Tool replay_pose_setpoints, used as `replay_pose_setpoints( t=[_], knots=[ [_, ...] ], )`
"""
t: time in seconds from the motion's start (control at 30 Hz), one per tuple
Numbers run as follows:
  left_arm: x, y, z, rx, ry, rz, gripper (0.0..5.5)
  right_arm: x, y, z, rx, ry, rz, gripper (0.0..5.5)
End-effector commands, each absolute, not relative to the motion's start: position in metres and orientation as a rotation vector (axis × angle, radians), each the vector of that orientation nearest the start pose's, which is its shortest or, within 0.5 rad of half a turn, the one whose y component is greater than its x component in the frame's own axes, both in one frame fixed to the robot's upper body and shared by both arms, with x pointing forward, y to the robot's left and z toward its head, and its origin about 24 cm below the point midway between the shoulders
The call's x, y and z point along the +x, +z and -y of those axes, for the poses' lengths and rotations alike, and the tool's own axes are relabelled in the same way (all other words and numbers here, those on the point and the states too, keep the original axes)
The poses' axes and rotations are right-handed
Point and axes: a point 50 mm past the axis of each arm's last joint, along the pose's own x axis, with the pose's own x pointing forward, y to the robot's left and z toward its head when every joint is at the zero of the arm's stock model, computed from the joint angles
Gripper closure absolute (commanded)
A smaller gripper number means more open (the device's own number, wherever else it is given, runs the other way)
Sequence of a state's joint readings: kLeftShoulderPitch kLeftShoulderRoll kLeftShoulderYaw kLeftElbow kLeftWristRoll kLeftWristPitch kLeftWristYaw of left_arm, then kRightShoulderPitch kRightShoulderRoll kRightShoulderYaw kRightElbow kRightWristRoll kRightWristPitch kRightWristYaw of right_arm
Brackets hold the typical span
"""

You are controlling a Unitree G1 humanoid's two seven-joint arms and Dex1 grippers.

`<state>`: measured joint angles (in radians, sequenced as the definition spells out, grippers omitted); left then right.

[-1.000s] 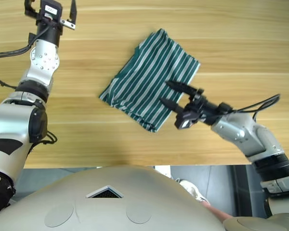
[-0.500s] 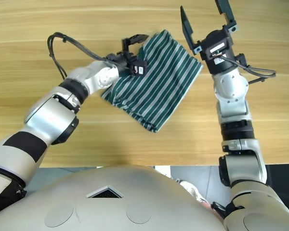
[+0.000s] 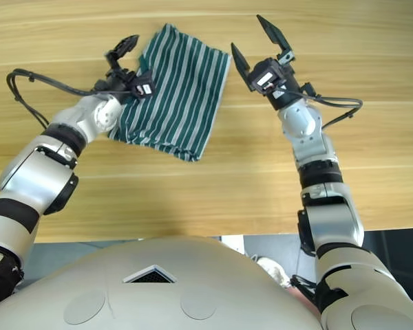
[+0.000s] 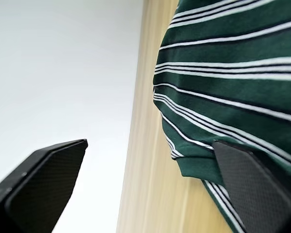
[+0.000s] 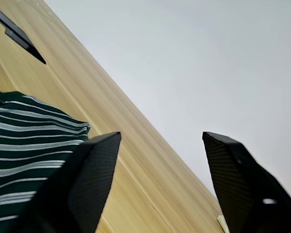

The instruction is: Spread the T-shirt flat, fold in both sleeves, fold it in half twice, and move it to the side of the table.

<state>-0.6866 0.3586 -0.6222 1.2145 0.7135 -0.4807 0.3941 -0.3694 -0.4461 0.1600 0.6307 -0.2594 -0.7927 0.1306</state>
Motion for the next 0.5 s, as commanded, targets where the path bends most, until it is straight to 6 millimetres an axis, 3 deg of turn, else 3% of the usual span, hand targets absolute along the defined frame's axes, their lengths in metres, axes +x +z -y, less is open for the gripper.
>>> replay_pose_setpoints(
  t=[0.03, 0.13, 0.23, 0.4, 0.5],
  knots=[
    [0.231, -0.076, -0.177, 1.103, -0.634, -0.1, 0.69, 0.299, 0.06, 0.193, -0.776, 0.469, 0.361, 2.39],
    [0.217, -0.06, -0.15, 0.888, -0.625, 0.002, 0.69, 0.297, 0.059, 0.19, -0.788, 0.488, 0.359, 2.39],
    [0.208, -0.047, -0.144, 0.782, -0.563, 0.008, 0.69, 0.295, 0.056, 0.189, -0.791, 0.497, 0.352, 2.39],
    [0.214, -0.016, -0.162, 0.74, -0.376, 0.043, 0.69, 0.292, 0.054, 0.189, -0.784, 0.496, 0.348, 2.39],
    [0.224, 0.02, -0.188, 0.713, -0.176, 0.179, 0.69, 0.292, 0.055, 0.185, -0.779, 0.51, 0.361, 2.39]
  ],
)
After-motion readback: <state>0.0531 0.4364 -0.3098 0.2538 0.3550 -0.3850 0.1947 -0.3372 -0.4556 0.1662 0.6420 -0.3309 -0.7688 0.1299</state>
